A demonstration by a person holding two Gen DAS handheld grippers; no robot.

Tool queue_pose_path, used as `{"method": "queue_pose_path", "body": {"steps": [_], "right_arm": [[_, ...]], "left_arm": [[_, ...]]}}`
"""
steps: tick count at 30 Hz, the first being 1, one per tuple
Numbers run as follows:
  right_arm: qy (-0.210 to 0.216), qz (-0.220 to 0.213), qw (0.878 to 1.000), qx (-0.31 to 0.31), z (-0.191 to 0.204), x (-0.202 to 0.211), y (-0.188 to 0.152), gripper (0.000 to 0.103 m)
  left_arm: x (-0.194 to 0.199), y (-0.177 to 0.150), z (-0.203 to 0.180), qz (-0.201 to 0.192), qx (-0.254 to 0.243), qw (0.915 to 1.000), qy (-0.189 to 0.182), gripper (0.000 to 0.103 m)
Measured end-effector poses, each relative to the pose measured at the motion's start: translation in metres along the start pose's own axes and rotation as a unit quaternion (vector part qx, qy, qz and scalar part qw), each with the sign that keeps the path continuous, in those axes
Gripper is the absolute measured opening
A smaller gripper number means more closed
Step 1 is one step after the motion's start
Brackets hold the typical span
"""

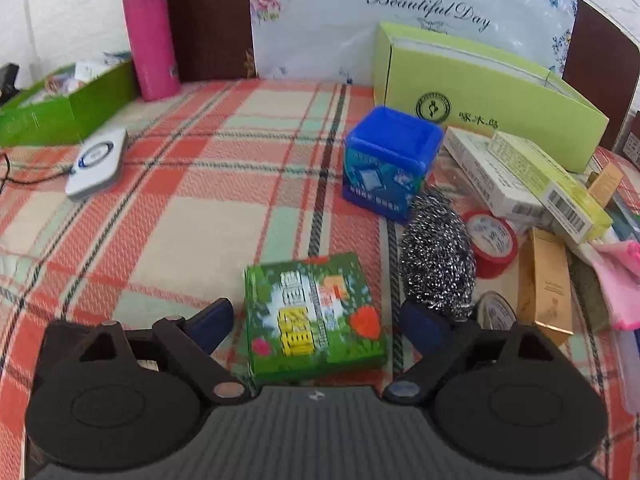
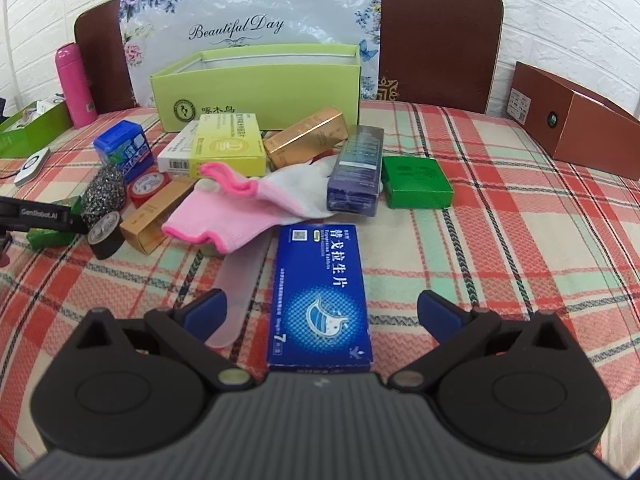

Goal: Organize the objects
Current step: 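Grasp the blue medicine box with the right tool while the left grasps the green candy box, then carry both boxes into the lime-green box and open both tools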

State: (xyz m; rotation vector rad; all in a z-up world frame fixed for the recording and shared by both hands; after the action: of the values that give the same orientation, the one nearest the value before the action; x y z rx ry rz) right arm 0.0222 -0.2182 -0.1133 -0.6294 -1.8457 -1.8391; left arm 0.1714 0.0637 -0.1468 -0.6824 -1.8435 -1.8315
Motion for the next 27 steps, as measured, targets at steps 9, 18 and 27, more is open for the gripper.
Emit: {"method": "queue_pose_path", "body": {"steps": [9, 18, 27], "right_arm": [[0.010, 0.029, 0.999, -0.013, -0.006, -0.041, -0.004, 0.083], [0.021, -0.006, 0.999, -0.030, -0.017, -0.011, 0.008, 0.055], [0.064, -0.078, 0.994, -0.032, -0.017, 0.014, 0.074, 0.055]], "left_arm": [[0.007, 0.000, 0.001, -0.006, 0.005, 0.9998, -0.020, 0.075], [0.040, 0.013, -0.004, -0.030, 0.012, 0.9991, -0.027, 0.066], [0.078, 0.082, -0.043, -0.111, -0.017, 0.9918, -0.061, 0.066]]}}
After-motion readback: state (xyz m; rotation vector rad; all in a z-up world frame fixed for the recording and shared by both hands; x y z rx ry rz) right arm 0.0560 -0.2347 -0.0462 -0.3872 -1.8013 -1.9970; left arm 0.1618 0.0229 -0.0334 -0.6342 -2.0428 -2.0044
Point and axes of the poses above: each gripper's, at about its wrist camera, not at the fingertips, and x roughly against the way its jaws point, z to its left, y to its top, the point moved 10 cm from there along -x, roughly the way its jaws point, and after that the axes turned 6 degrees about -z, right-handed, at the moved point
